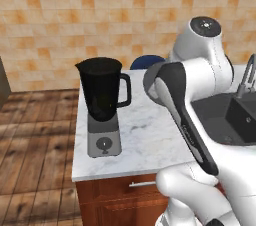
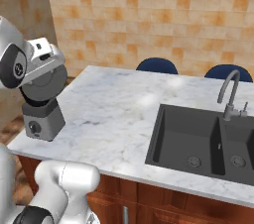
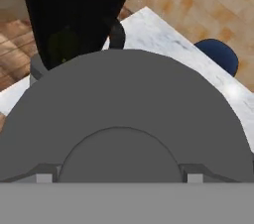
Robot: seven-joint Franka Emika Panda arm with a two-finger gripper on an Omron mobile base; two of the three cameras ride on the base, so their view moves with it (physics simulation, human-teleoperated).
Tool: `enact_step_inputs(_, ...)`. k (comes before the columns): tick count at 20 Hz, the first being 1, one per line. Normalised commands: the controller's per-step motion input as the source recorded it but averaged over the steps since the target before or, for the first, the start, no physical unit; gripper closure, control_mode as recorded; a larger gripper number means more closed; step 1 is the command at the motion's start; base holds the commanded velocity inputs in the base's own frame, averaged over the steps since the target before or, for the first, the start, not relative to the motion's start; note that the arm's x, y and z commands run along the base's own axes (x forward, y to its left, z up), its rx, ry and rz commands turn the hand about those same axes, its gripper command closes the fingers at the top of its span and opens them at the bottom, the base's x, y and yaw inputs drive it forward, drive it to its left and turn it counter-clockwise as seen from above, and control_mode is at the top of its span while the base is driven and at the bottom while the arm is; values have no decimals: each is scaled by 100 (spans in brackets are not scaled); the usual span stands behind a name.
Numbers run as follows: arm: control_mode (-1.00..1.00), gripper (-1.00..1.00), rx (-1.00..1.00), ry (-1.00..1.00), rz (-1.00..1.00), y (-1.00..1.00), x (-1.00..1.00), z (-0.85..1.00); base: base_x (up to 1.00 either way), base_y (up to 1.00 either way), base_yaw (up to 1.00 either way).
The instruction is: Grab the garlic and lime from the fridge, place them in the blender, close the lid, and turn on the blender to create a marinade.
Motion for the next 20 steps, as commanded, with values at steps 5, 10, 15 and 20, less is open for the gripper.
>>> enact_step_inputs(5,-100,100,-6,6,12,44,70,52,0,0,0)
enact_step_inputs(10,-100,100,-7,17,14,50,94,3,0,0,0)
enact_step_inputs(15,-100,100,-13,7,16,38,43,24,0,0,0)
enact_step_inputs(20,-100,100,-14,12,16,43,26,19,0,0,0)
